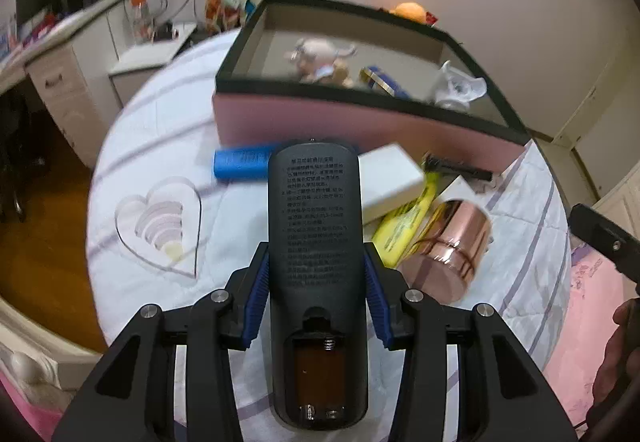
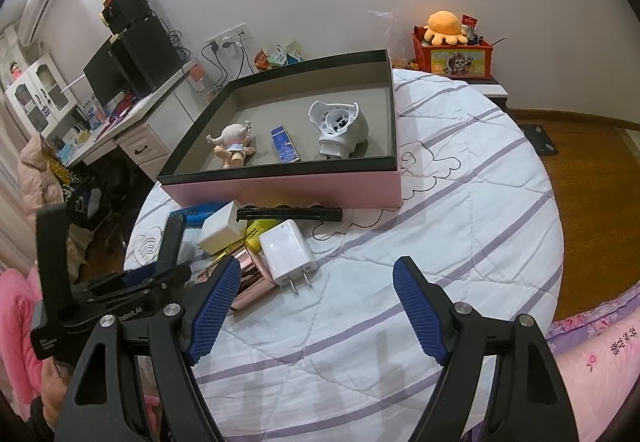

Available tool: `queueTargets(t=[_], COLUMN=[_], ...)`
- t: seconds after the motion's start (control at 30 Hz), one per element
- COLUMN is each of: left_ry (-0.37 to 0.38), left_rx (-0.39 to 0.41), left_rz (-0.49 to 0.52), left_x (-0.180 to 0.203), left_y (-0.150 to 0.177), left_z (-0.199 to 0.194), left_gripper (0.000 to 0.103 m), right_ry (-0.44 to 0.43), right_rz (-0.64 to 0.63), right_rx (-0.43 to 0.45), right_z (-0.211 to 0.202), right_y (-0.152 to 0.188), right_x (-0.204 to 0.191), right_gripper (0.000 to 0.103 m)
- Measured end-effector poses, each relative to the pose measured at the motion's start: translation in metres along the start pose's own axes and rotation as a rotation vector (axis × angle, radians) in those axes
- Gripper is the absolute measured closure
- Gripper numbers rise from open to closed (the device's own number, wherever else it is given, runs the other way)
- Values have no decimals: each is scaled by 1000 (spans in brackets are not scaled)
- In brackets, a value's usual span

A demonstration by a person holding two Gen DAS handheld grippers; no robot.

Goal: Organize rigid objects
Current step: 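Lift the black remote with the left gripper and release it inside the pink box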

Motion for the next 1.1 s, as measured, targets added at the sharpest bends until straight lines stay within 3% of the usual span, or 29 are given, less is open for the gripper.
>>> queueTargets(t=[0.33,0.7,0.9,1.1], left_ry=[1,11,27,71], left_rx=[103,150,99,0], left_rz=[52,107,117,128], left_x=[13,36,43,60], left_y=[-60,-147,-174,-194], left_z=[-17,29,83,144], left_gripper=[59,59,59,59], right_ry=[-8,-12,10,17], right_rz=[14,1,6,51], right_rx=[30,103,115,101], right_z=[2,33,72,104], right_y=[-16,-83,-121,-134], right_x=[2,-1,10,34], right_gripper=[23,23,23,23])
Point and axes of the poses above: each gripper's, at about its wrist camera, not at the fingertips, and z roughly the way its jaws point, x to its right, y to its underside, the point moved 9 cm from there along z, roughly the way its jaws point, and after that the axes turned 12 degrees about x, right-handed, at the moved point
